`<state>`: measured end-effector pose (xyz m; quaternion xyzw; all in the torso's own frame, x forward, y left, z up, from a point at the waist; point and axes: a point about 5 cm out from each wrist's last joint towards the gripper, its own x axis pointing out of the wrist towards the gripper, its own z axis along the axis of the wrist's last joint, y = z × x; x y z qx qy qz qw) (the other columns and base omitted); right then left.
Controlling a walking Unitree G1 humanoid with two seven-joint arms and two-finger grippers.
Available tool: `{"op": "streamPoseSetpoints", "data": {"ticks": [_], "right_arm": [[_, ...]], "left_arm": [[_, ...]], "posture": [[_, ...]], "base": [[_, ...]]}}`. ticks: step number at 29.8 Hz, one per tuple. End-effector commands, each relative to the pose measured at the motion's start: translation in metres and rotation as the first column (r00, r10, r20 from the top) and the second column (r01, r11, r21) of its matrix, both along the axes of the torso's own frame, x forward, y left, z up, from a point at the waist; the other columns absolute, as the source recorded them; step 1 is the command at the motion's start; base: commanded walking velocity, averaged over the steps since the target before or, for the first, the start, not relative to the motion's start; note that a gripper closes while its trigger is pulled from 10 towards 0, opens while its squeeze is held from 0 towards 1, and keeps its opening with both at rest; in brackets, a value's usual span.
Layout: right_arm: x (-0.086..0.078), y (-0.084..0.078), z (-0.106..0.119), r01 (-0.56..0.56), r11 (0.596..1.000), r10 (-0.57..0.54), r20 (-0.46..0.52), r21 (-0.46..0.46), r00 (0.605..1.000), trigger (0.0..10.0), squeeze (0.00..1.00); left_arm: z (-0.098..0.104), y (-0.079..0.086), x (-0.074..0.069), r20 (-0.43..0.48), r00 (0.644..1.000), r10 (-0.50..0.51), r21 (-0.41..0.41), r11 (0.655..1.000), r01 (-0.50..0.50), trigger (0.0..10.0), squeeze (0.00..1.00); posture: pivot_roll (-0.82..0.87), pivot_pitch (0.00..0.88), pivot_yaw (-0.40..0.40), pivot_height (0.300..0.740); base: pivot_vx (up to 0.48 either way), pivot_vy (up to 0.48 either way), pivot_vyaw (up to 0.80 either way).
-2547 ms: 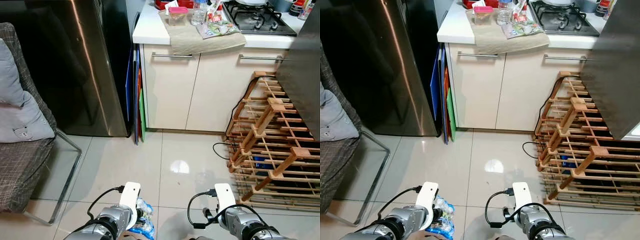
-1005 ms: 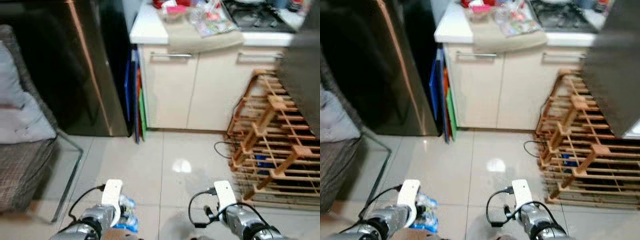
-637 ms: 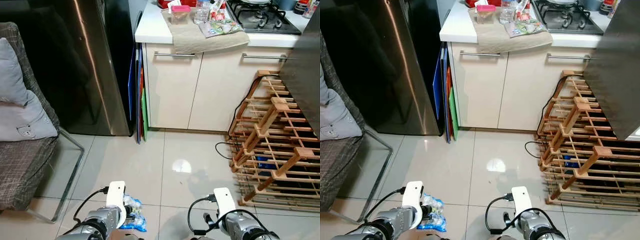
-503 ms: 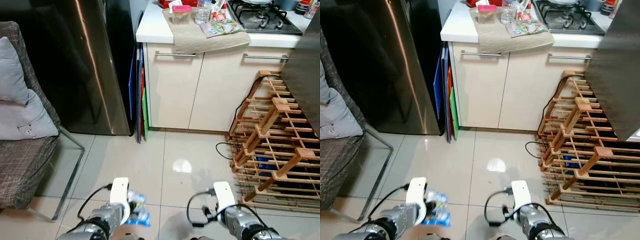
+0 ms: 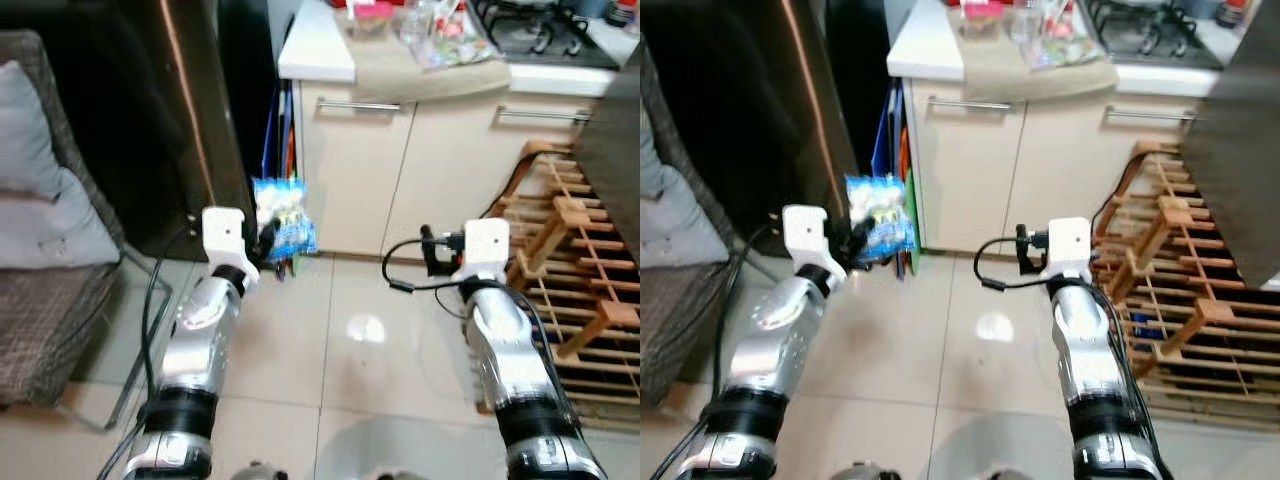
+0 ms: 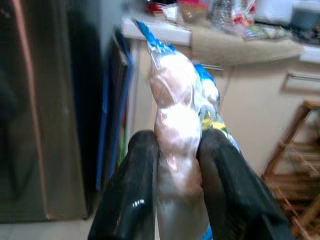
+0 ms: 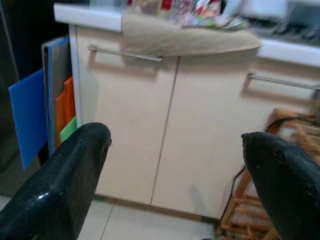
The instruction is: Restocking fridge
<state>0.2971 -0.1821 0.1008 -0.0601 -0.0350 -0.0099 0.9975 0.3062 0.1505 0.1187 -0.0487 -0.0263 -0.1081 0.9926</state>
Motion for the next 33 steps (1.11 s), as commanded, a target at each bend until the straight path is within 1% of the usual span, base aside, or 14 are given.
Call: {"op": "streamPoseSetpoints", "data": {"ticks": [1,3,4,6,8,10,11,12,13,17,22,24,28,33], "right_arm": [[-0.007,-0.005,0.012,0.029,0.999,-0.030,0.069,0.019,0.997,10.0,0.00],[-0.029,-0.010,0.022,0.071,0.997,-0.072,0.117,0.019,0.991,10.0,0.00],[-0.032,-0.011,0.023,0.076,0.997,-0.079,0.118,0.027,0.990,10.0,0.00],[-0.038,-0.014,0.022,0.089,0.996,-0.088,0.117,0.003,0.989,10.0,0.00],[-0.039,-0.015,0.020,0.093,0.996,-0.091,0.102,-0.016,0.991,10.0,0.00],[-0.036,-0.017,0.017,0.112,0.994,-0.111,0.080,-0.011,0.991,10.0,0.00],[-0.032,-0.016,0.015,0.114,0.994,-0.113,0.066,0.000,0.991,10.0,0.00],[-0.027,-0.010,0.017,0.092,0.996,-0.092,0.058,0.011,0.994,10.0,0.00],[-0.027,-0.010,0.017,0.092,0.996,-0.092,0.058,0.011,0.994,10.0,0.00],[-0.017,0.004,0.023,0.033,0.999,-0.035,0.055,0.035,0.998,10.0,0.00],[-0.009,0.008,0.024,0.020,0.998,-0.022,0.046,0.056,0.999,10.0,0.00],[-0.007,0.008,0.023,0.016,0.998,-0.018,0.033,0.055,0.999,10.0,0.00],[-0.008,0.008,0.020,0.009,0.998,-0.010,0.009,0.058,1.000,10.0,0.00],[-0.008,0.008,0.019,0.007,0.998,-0.007,0.005,0.057,1.000,10.0,0.00]], "left_arm": [[0.012,0.002,-0.006,0.059,0.998,-0.001,0.045,0.999,-0.002,10.0,0.00],[0.028,0.011,-0.024,0.113,0.993,0.037,0.057,0.997,-0.044,10.0,0.00],[0.031,0.012,-0.026,0.122,0.991,0.046,0.057,0.997,-0.053,10.0,0.00],[0.039,0.009,-0.033,0.160,0.987,0.012,0.074,0.997,-0.024,10.0,0.00],[0.040,0.005,-0.036,0.162,0.987,-0.015,0.092,0.996,0.000,10.0,0.00],[0.038,0.002,-0.032,0.152,0.988,-0.015,0.083,0.997,0.003,10.0,0.00],[0.036,0.000,-0.029,0.149,0.989,-0.021,0.105,0.994,0.005,10.0,0.00],[0.037,-0.005,-0.026,0.147,0.989,-0.028,0.078,0.997,0.017,10.0,0.00],[0.037,-0.005,-0.026,0.147,0.989,-0.028,0.078,0.997,0.017,10.0,0.00],[0.039,-0.015,-0.022,0.127,0.990,-0.055,0.095,0.994,0.043,10.0,0.00],[0.035,-0.011,-0.017,0.099,0.994,-0.042,0.093,0.995,0.033,10.0,0.00],[0.030,-0.007,-0.012,0.067,0.998,-0.010,0.072,0.997,0.005,10.0,0.00],[0.027,-0.005,-0.009,0.033,0.999,0.027,0.029,0.999,-0.028,10.0,0.00],[0.026,-0.008,-0.008,0.041,0.999,0.012,0.042,0.999,-0.014,10.0,0.00]], "posture": [[-0.03,0.000,0.020,0.740],[-0.03,0.000,0.019,0.740],[-0.03,0.000,0.019,0.740],[-0.04,0.000,0.014,0.740],[-0.04,0.000,0.014,0.740],[-0.04,0.000,0.014,0.740],[-0.04,0.000,0.016,0.740],[-0.05,0.000,0.022,0.740],[-0.05,0.000,0.022,0.740],[-0.06,0.000,0.034,0.740],[-0.06,0.000,0.037,0.740],[-0.06,0.000,0.036,0.740],[-0.07,0.000,0.036,0.740],[-0.07,0.000,0.037,0.740]], "base": [[0.000,0.000,0.00],[0.000,0.000,0.00],[0.000,0.000,0.00],[0.000,0.000,0.00],[0.000,0.000,0.00],[0.000,0.000,0.00],[0.000,0.000,0.00],[0.000,0.000,0.00],[0.000,0.000,0.00],[0.000,-0.464,0.00],[0.000,-0.448,0.00],[0.000,-0.435,0.00],[0.000,-0.431,0.00],[0.000,-0.431,0.00]]}}
